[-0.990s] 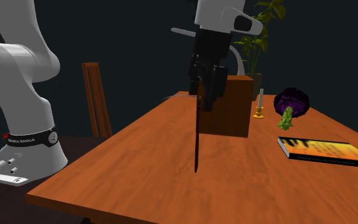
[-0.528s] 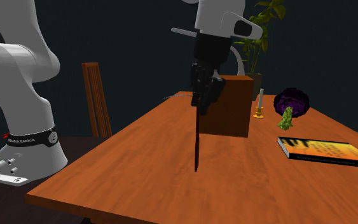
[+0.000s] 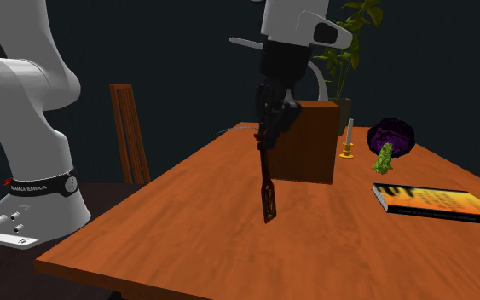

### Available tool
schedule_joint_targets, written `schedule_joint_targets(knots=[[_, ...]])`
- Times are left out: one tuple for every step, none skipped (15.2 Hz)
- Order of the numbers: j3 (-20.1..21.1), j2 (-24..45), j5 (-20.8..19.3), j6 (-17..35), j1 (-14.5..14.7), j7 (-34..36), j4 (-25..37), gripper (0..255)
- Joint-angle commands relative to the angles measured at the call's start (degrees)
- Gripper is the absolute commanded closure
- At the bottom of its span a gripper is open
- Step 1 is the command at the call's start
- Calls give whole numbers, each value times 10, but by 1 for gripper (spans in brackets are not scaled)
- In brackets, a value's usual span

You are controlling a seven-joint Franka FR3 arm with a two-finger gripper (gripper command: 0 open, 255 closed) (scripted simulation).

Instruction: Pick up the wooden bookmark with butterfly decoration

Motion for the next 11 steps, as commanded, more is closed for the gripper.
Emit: schedule_joint_targets(knots=[[0,-5,-2,-13,0,2,8,255],[0,-7,-2,-20,0,4,13,255],[0,-10,-3,-27,0,5,18,255],[0,-12,-4,-34,0,6,23,255],[0,-15,-5,-42,0,8,28,255],[-1,-17,-6,-49,0,9,33,255],[-1,-19,-7,-56,0,10,38,255],[-1,-21,-7,-63,0,12,43,255],[-1,-23,-8,-70,0,13,49,255],[-1,-24,-9,-78,0,14,55,255],[-1,-26,-9,-85,0,15,60,255]])
